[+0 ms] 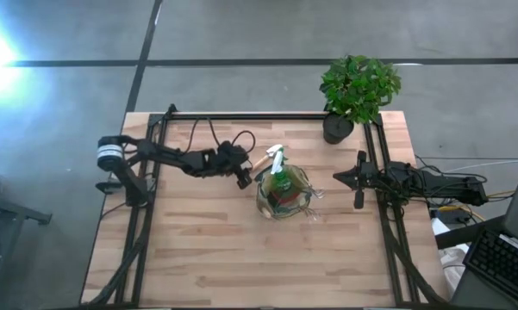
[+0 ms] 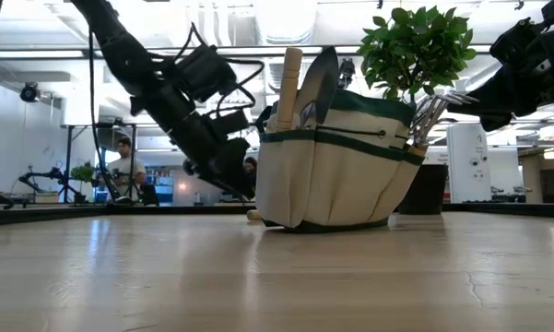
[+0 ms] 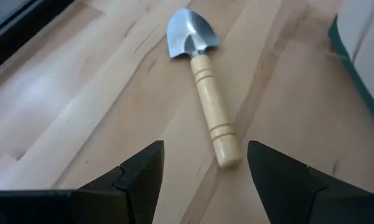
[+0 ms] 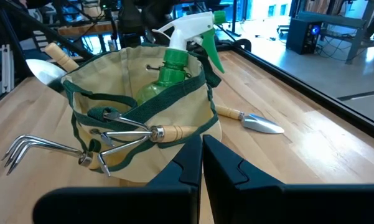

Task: Pick & Place Garden tools in Gardening bag
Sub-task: Put the brown trowel into the green gardening bag

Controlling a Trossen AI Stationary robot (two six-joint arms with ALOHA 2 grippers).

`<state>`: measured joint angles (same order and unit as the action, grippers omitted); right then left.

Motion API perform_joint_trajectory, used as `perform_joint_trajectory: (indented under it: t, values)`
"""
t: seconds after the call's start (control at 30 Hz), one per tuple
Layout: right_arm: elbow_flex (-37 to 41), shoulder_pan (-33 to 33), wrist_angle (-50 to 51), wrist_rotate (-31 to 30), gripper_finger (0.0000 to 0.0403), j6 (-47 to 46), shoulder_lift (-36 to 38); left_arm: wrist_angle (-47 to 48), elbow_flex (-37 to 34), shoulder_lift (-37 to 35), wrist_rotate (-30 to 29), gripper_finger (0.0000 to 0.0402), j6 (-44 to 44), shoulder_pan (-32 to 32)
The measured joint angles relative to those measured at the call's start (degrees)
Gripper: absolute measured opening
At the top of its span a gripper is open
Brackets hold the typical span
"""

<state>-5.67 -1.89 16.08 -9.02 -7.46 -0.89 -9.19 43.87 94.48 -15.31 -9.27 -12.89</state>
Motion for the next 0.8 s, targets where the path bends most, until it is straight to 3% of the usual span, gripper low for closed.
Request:
perform_joint_trajectory:
  t: [0.37, 0.8]
  values:
    - [0.0, 0.0, 0.0, 0.0, 0.0008, 0.0, 0.0, -4.2, 0.6, 2.5, 4.0, 0.0234, -4.4, -1.6]
    - [0.0, 0.0, 0.0, 0.0, 0.0008, 0.0, 0.0, -10.4, 0.6, 10.1, 2.9, 0.0234, -4.4, -1.7]
